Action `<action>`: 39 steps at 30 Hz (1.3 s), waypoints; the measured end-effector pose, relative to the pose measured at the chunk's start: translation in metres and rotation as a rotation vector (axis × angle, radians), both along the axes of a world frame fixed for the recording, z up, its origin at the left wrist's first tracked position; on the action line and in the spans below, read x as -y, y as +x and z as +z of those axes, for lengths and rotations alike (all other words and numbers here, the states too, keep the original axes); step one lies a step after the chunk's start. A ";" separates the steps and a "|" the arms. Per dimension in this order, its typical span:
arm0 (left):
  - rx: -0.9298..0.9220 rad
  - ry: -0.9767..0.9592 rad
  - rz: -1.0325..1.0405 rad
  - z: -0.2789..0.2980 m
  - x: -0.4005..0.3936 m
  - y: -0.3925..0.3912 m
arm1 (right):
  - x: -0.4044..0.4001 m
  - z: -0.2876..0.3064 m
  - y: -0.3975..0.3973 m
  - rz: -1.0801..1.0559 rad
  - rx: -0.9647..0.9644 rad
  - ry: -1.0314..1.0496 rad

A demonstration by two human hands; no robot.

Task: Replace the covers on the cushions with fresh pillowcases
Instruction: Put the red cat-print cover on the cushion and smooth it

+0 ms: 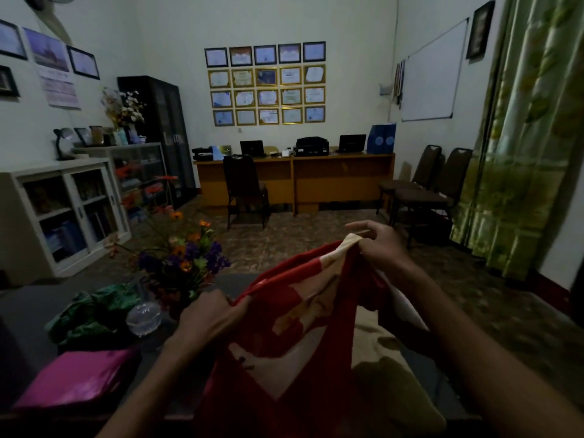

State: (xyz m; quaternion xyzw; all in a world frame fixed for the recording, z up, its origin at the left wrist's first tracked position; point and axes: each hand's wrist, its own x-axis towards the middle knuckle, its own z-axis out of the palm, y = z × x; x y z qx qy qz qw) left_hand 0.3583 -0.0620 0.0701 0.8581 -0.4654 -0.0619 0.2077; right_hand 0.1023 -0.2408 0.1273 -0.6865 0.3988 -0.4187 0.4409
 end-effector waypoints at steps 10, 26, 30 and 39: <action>0.258 -0.561 0.017 0.041 0.022 0.006 | 0.005 0.004 0.017 -0.419 -0.487 -0.669; 0.096 -0.769 0.123 0.058 -0.011 0.018 | 0.014 0.054 0.072 -0.034 0.111 -0.165; -0.136 -0.355 0.142 0.022 -0.022 0.034 | -0.008 0.018 0.069 0.115 -0.100 -0.467; -0.283 0.011 -0.084 -0.045 -0.013 0.019 | 0.031 -0.077 -0.029 -0.297 -0.641 -0.472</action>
